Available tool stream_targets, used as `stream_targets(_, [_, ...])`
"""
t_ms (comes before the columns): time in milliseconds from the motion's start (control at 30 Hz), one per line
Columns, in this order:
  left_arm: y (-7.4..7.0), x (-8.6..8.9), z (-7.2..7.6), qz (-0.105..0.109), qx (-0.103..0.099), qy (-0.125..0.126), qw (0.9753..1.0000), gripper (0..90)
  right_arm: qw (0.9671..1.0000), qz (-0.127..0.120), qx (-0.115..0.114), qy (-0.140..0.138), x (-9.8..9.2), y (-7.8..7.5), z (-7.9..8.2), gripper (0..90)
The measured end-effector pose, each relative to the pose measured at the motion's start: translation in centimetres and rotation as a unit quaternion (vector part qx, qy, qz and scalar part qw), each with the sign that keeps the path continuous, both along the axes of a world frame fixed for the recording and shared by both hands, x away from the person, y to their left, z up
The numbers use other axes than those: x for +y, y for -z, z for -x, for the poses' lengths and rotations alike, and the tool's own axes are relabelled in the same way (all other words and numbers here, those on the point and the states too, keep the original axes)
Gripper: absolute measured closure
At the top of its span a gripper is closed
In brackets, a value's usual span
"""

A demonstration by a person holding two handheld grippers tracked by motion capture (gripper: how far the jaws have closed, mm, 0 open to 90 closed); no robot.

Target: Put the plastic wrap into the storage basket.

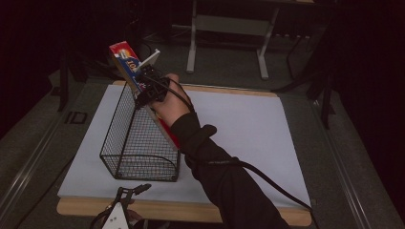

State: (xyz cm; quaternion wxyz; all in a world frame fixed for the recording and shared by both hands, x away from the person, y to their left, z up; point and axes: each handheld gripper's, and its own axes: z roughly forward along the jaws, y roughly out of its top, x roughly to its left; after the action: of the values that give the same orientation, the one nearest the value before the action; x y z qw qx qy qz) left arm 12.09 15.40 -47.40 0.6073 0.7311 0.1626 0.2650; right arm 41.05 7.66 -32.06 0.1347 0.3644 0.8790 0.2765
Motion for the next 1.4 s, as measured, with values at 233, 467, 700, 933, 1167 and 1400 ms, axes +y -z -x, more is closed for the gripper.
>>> stream_targets(233, [0.1, 0.1, 0.0, -0.002, 0.002, 0.001, 1.0000, 0.1, 0.9995, -0.032, 0.002, -0.002, 1.7, 1.3, 0.3, 40.2])
stream_targets(467, [0.0, 0.2, 0.0, 0.001, 0.002, 0.006, 1.0000, 0.1, 0.9989, -0.046, -0.009, 0.007, 2.4, 2.9, 0.6, 40.2])
stream_targets(700, [0.1, 0.1, 0.0, -0.007, 0.004, 0.008, 0.9999, 0.1, 0.9993, -0.037, -0.001, 0.003, 3.1, 5.5, 0.9, 40.1])
stream_targets(933, [0.1, 0.0, 0.0, -0.010, 0.008, 0.011, 0.9999, 0.1, 0.9991, -0.025, 0.032, 0.006, 2.7, 8.1, 0.6, 39.9])
stream_targets(1167, [0.1, 0.0, 0.0, -0.012, 0.009, 0.012, 0.9998, 0.1, 0.9994, -0.018, 0.029, 0.001, 3.0, 8.5, 0.9, 39.5])
stream_targets(1400, [0.1, 0.0, 0.0, -0.013, 0.009, 0.012, 0.9998, 0.1, 0.9995, -0.012, 0.028, 0.000, 3.1, 8.4, 0.9, 38.9])
